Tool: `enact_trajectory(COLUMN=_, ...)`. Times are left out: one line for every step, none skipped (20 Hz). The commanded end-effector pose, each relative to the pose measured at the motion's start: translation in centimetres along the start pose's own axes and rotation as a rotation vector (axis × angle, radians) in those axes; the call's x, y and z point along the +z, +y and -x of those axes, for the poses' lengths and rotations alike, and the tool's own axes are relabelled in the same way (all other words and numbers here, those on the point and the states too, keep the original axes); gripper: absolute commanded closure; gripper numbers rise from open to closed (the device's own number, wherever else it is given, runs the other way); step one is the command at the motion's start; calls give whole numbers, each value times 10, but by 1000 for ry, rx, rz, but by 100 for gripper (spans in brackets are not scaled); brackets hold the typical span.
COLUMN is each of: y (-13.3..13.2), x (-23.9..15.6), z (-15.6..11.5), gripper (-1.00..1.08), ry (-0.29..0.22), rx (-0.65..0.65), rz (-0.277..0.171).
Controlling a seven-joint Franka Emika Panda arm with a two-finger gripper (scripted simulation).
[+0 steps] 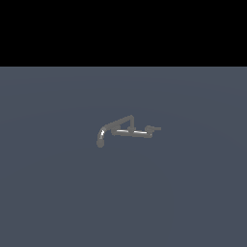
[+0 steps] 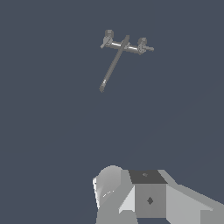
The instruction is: Turn on the faucet by rotating a designated handle.
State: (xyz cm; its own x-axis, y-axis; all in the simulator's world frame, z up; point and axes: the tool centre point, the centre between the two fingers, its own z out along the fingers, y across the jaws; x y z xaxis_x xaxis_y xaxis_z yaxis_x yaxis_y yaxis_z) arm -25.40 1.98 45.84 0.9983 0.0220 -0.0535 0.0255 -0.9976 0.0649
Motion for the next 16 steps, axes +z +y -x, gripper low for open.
enact_trajectory(y=-3, x=6, z=-5, gripper=108, ry=-1, rx=25, rz=-2)
enact_trajectory(y=-4, x=8, z=-8, gripper=108, ry=-1, rx=38, rz=-2)
enact_trajectory(y=-6, x=11, z=-11, gripper=108, ry=-1, rx=52, rz=-3)
enact_trajectory(y=-7, x=15, z=-14, gripper=108, ry=-1, rx=68, rz=-4)
enact_trajectory(y=-9, x=18, z=-17, gripper=108, ry=-2, rx=84, rz=-5)
enact_trajectory(y=-11, x=22, z=-21, gripper=108, ry=-2, rx=102, rz=-6)
enact_trajectory(y=-12, x=27, z=-25, gripper=108, ry=-2, rx=122, rz=-7)
enact_trajectory(y=-14, x=31, z=-30, gripper=108, ry=-3, rx=142, rz=-9)
enact_trajectory(y=-16, x=36, z=-34, gripper=108, ry=-3, rx=164, rz=-10)
enact_trajectory(y=-18, x=41, z=-39, gripper=108, ry=-3, rx=188, rz=-11)
enact_trajectory(y=-20, x=46, z=-45, gripper=108, ry=-4, rx=212, rz=-13)
enact_trajectory(y=-21, x=52, z=-50, gripper=108, ry=-4, rx=237, rz=-14)
enact_trajectory(y=-23, x=57, z=-56, gripper=108, ry=-4, rx=262, rz=-16)
enact_trajectory(y=-24, x=63, z=-62, gripper=108, ry=-5, rx=287, rz=-18)
enact_trajectory(y=-26, x=68, z=-68, gripper=108, ry=-5, rx=313, rz=-19)
enact_trajectory(y=-27, x=74, z=-74, gripper=108, ry=-5, rx=338, rz=-21)
